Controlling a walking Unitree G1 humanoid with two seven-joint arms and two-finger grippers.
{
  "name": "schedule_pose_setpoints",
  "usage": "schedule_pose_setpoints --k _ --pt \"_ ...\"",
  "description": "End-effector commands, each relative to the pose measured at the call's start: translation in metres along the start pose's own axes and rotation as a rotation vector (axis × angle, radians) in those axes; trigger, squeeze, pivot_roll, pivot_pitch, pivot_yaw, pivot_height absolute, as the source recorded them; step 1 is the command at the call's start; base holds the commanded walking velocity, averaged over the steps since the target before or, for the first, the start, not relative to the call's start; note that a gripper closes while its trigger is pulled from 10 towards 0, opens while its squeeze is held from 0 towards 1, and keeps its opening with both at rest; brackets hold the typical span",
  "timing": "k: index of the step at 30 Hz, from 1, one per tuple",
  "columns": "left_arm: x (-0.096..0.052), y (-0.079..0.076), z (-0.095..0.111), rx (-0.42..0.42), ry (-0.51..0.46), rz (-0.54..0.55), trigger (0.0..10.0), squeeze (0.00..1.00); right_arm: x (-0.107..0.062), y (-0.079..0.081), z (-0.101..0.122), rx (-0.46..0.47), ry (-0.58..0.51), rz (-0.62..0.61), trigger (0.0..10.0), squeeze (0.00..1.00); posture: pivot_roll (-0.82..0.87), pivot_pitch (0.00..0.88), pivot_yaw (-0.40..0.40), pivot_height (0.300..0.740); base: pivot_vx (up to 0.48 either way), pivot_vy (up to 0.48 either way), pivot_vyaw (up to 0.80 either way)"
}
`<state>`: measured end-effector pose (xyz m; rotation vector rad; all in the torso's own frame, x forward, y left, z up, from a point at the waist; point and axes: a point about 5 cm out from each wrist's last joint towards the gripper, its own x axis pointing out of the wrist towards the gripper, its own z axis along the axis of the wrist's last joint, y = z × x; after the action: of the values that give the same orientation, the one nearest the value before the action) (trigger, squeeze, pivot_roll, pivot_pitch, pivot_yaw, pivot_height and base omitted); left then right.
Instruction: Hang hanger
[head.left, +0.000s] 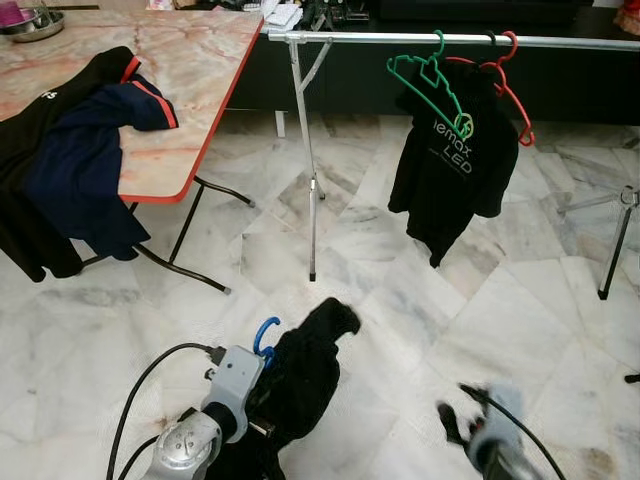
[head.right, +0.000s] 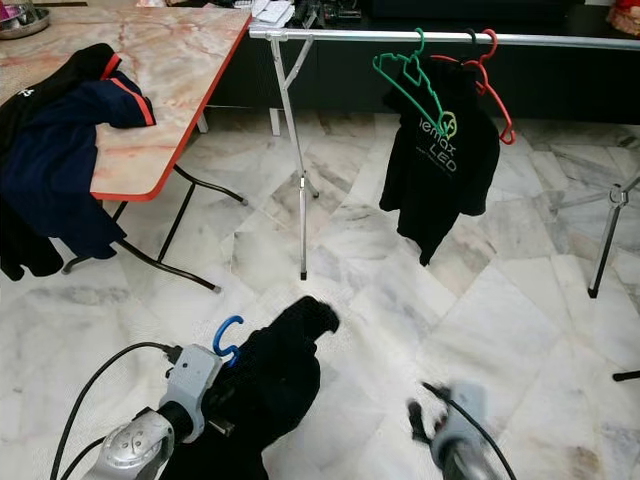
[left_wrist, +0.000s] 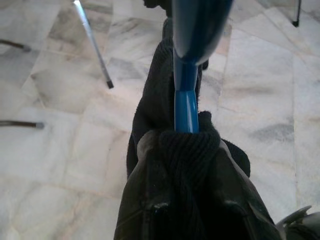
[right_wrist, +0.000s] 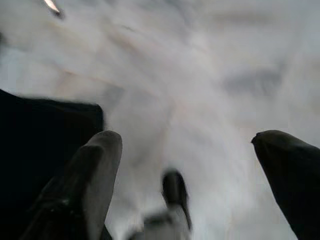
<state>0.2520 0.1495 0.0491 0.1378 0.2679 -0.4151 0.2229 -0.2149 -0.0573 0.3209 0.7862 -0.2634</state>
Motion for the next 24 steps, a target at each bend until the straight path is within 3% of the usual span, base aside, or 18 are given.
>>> schedule_pose_setpoints --k 1,10,14,17,24 --pt "-0.005 0.0 0.003 -0.022 -0.032 0.021 10.0 0.0 -0.003 -0.004 -0.017 -0.027 0.044 -0.018 10.0 0.0 -0.05 0.14 0.011 0.74 0.3 0.0 0.0" --pt "-0.004 0.004 0.006 -0.023 -0.028 0.058 10.0 0.0 -0.008 -0.013 -0.033 -0.038 0.07 -0.07 10.0 0.0 -0.06 0.177 0.019 0.74 0.464 0.0 0.0" --pt "-0.014 0.009 -0.002 -0.071 -0.011 0.105 10.0 0.0 -0.009 -0.011 -0.036 -0.068 0.063 -0.056 10.0 0.0 -0.07 0.171 0.022 0.74 0.48 0.0 0.0" --pt "-0.023 0.012 -0.01 -0.056 0.019 0.108 10.0 0.0 -0.009 -0.011 -0.036 -0.056 0.065 -0.044 10.0 0.0 -0.06 0.164 0.02 0.74 0.48 0.0 0.0" --pt "-0.027 0.021 -0.009 -0.054 0.024 0.14 10.0 0.0 -0.009 -0.006 -0.039 -0.115 0.081 -0.013 10.0 0.0 -0.05 0.165 0.02 0.74 0.48 0.0 0.0"
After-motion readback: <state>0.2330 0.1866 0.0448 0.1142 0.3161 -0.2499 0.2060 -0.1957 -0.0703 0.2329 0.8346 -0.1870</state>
